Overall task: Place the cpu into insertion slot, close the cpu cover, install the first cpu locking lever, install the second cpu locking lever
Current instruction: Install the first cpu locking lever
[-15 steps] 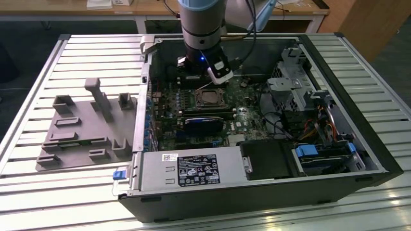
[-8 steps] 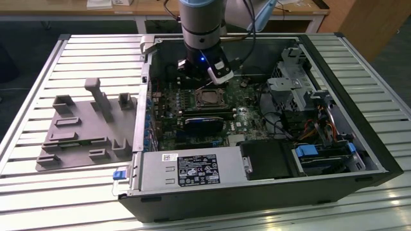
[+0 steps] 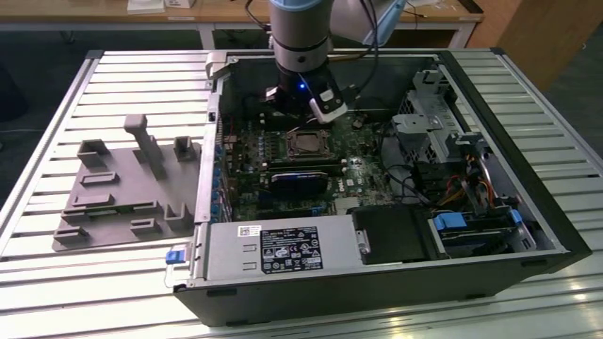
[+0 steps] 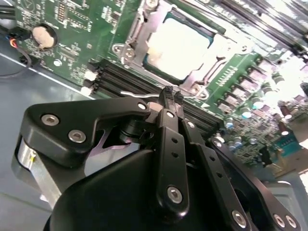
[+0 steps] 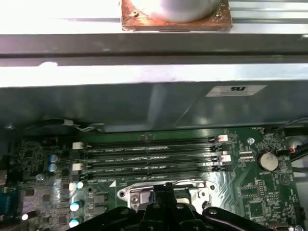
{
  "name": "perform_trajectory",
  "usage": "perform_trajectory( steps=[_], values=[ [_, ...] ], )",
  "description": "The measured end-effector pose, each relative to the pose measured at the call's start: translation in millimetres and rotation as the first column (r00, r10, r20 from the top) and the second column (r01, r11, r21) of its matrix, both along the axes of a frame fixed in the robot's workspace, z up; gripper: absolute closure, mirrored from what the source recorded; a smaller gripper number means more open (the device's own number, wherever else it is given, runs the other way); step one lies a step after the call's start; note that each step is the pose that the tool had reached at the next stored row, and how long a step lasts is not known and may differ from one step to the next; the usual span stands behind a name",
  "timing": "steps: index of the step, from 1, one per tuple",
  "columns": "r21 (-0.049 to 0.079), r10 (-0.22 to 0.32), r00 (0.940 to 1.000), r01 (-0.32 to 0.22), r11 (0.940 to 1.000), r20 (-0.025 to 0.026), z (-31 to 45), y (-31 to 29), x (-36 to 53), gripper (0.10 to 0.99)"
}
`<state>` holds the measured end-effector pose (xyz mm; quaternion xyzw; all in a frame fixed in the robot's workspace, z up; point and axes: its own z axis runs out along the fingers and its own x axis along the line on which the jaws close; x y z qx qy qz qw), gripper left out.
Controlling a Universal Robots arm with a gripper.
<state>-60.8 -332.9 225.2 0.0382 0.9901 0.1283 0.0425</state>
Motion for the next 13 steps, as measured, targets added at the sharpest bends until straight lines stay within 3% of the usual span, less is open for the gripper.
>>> perform_trajectory(
  steps=[7, 13],
  values=[
    [0.000, 0.000, 1.0000, 0.000, 1.0000, 0.0000, -0.9, 3.1, 12.0, 0.984],
    [-0.001, 0.000, 1.0000, 0.000, 1.0000, 0.0002, -1.0, 3.4, 12.3, 0.984]
  ],
)
